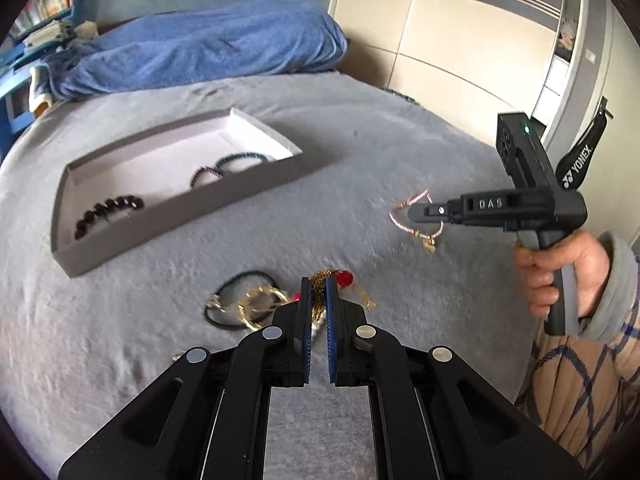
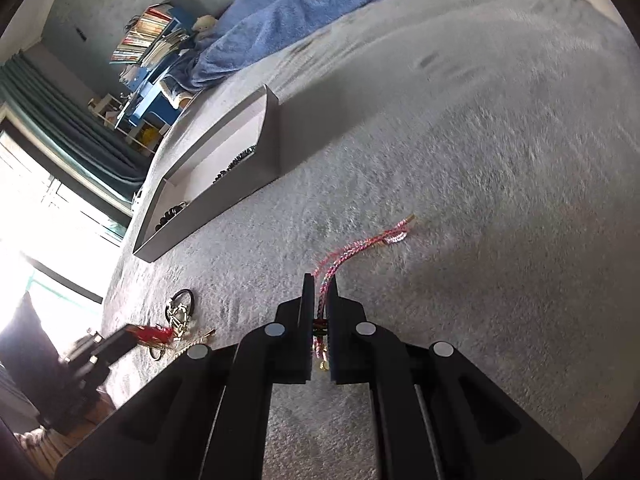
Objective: Organize jewelry
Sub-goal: 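Carry the pink cord pendant into the grey tray and open both tools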
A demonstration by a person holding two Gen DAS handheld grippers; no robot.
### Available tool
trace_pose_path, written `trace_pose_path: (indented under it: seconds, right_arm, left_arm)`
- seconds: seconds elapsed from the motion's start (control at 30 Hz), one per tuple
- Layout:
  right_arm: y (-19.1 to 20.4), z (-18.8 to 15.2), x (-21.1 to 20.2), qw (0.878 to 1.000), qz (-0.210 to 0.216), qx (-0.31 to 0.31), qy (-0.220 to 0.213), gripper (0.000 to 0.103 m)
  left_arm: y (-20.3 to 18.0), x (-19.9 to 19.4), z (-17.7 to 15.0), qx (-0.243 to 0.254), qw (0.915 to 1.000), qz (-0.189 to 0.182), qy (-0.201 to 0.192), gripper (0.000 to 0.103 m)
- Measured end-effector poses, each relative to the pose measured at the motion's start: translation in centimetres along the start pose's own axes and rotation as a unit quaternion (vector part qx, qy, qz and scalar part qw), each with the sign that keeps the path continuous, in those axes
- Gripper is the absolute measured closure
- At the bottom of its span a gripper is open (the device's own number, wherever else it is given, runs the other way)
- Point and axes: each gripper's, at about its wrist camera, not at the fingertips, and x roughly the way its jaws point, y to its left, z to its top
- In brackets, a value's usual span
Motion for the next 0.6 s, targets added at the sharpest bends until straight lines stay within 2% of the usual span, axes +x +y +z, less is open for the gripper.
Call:
trace_pose_path:
  seconds: [0.23,0.6]
  right_arm:
    - [1.7,0.0,-0.8,0.997,-0.030,-0.052,-0.042,0.098]
    - [6.1,-1.8,0.2,0.986,-0.067,-0.142,-0.057,0.098]
  left_arm:
    - [1.9,-2.0,0.8,-0.006,0.9996,0.022,-0.019,0.096]
    - [6.6,-3.4,0.2,-0.052,0.9969,0.055,-0.023,0.096]
